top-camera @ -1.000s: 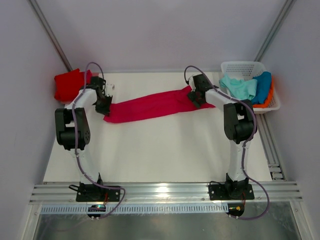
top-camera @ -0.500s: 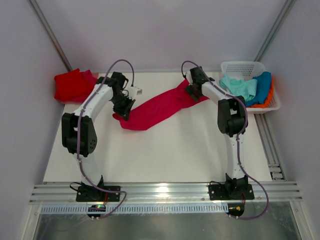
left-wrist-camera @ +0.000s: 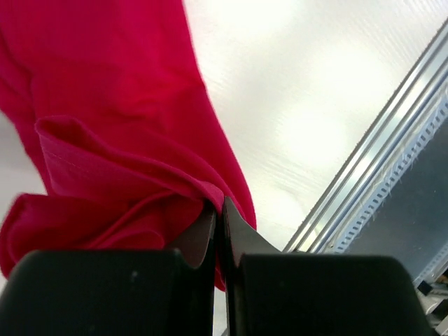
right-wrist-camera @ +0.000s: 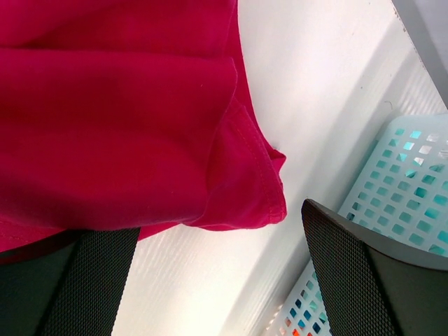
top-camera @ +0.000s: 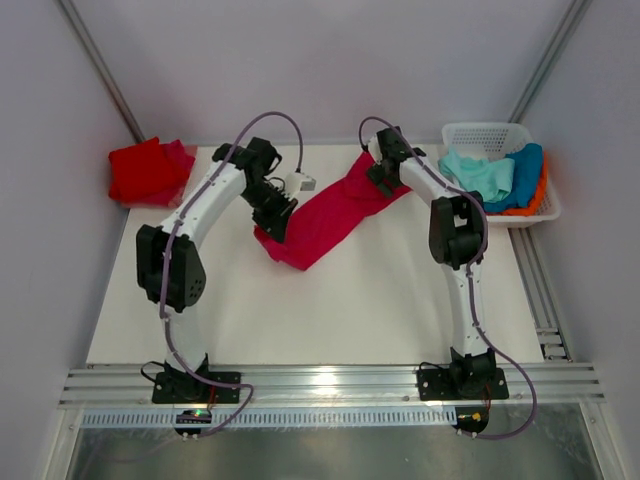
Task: Fold and stack the t-shirts
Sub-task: Fold the tshirt
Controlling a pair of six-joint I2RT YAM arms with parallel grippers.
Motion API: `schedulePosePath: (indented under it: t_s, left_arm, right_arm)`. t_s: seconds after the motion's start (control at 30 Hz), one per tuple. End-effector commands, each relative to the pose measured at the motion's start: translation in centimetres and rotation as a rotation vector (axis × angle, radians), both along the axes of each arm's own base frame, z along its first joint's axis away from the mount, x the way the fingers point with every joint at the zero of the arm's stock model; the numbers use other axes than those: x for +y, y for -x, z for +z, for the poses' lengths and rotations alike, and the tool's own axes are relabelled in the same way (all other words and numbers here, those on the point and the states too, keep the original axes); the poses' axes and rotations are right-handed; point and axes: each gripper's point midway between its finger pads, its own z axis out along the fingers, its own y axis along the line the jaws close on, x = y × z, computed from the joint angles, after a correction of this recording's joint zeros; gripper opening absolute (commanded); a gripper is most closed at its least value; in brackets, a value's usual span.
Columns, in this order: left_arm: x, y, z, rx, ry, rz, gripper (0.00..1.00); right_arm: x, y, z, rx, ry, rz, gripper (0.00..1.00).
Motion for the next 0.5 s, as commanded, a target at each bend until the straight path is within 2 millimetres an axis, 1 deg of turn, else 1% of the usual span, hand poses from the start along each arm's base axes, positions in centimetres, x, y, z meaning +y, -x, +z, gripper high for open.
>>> schedulePosePath:
  t_s: [0.0,0.03,0.1,0.13,0.17,0.23,0.27,0.3,0.33,0.4,0.47]
  left_arm:
    - [-1.8,5.5,0.9,0.159,0.013,-0.154,0.00]
    - [-2.3,6.0,0.6,0.173,0.012,-0.175,0.00]
    - [-3.6,7.4,0.7,0.199,0.039,-0.242,0.00]
    - [-3.8,8.2,0.5,0.232,0.038,-0.262,0.00]
    - [-4.4,8.9,0.6,0.240,0.046,-0.296,0.00]
    - [-5.0,10.1,0.9,0.279,0.066,-0.330,0.00]
    - [-5.6,10.7,0.9,0.287,0.069,-0.361,0.00]
    - [-6.0,11.4,1.0,0.302,0.070,-0.378,0.00]
    - [-6.2,11.6,1.0,0.302,0.071,-0.387,0.00]
    - [-6.5,12.0,1.2,0.305,0.078,-0.398,0.00]
    - [-7.2,12.6,1.9,0.319,0.122,-0.402,0.00]
  right_arm:
    - [2.5,-0.2,0.3,0.005,-0.040,0.040,0.99]
    - [3.1,0.0,0.2,0.009,-0.032,0.054,0.99]
    - [3.7,-0.1,0.4,-0.001,-0.028,0.066,0.99]
    - [4.2,-0.2,0.5,-0.004,-0.027,0.075,0.99]
    - [4.5,-0.4,0.9,-0.016,-0.032,0.079,0.99]
    - [5.1,-0.5,0.8,-0.015,-0.035,0.087,0.99]
    - [5.8,-0.6,1.0,-0.023,-0.036,0.097,0.99]
    - [6.3,-0.5,0.6,-0.014,-0.036,0.104,0.99]
    - [6.3,-0.5,0.5,-0.013,-0.034,0.105,0.99]
    - [7.0,-0.3,0.4,-0.012,-0.025,0.117,0.99]
    - [7.2,-0.4,0.4,-0.017,-0.018,0.123,0.99]
